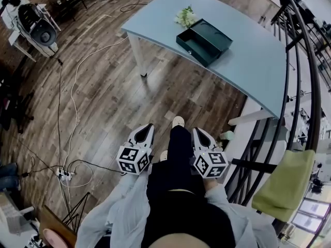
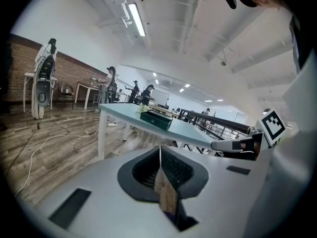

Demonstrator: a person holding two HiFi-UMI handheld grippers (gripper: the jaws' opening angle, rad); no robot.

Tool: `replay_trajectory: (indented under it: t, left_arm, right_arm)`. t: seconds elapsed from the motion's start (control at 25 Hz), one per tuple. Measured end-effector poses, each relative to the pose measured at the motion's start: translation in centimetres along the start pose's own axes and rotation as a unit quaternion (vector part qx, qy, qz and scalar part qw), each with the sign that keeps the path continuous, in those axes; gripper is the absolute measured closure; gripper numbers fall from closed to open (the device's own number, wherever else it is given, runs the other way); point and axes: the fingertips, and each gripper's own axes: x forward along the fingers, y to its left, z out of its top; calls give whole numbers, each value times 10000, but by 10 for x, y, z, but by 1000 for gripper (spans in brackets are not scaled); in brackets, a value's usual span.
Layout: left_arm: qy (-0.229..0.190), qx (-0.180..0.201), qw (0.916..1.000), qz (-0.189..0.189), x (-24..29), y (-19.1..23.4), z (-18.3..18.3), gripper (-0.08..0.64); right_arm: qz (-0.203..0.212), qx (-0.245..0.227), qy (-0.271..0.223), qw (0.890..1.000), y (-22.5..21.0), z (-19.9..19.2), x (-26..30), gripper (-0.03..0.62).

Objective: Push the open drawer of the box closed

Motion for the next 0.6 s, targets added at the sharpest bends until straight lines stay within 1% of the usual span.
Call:
replay_trajectory:
  t: [0.16, 0.4, 0.6]
  left_arm:
    - [47, 41, 9999, 92, 17, 6, 4, 537]
    - [57, 269, 9994, 186, 52, 20, 24, 537]
    - [70, 448, 9989, 150, 88, 24, 42, 537]
  right_arm:
    - [32, 29, 14, 10000, -14, 10, 17, 586]
    - [99, 12, -4, 10000, -30, 38, 52, 586]
    - [153, -1, -9, 9999, -47, 65, 83, 586]
